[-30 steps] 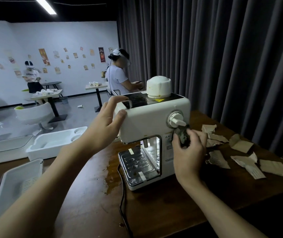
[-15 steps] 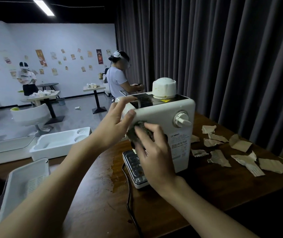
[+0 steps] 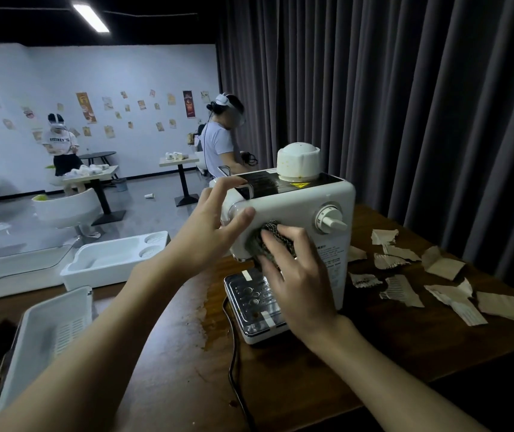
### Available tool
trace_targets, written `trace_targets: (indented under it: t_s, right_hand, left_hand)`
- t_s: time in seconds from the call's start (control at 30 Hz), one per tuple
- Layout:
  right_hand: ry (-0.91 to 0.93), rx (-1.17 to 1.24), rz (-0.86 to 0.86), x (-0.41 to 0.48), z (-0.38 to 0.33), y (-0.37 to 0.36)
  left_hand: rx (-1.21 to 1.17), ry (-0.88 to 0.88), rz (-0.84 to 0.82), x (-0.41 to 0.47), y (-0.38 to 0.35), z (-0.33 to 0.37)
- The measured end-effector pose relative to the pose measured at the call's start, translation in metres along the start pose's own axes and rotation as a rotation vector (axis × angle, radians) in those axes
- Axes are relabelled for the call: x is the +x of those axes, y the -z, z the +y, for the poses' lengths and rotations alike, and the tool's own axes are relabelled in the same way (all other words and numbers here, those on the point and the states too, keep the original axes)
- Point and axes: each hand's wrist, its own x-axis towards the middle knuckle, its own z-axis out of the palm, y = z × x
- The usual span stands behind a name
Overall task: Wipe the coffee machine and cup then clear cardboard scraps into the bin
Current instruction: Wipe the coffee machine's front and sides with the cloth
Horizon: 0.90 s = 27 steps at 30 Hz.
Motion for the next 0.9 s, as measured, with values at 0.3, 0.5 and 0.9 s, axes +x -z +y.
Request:
trace_targets:
  t_s: [0.3,0.5,0.9]
  right_hand:
    - [0.034,-0.269,0.001,0.027,0.022,0.019]
    - [-0.072,-0.159,-0.001,0.053,0.039,0.036]
    - [-0.123,0.048,-0.133,0.059,0.058,0.060]
  left_hand:
    - [-0.043,0.012,-0.034,0.000,0.006,0.003]
    - [0.004,-0.005,-0.075,0.001,0.014,0.012]
    - [0.470,-0.073,0.055,0.004,-0.006,0.034]
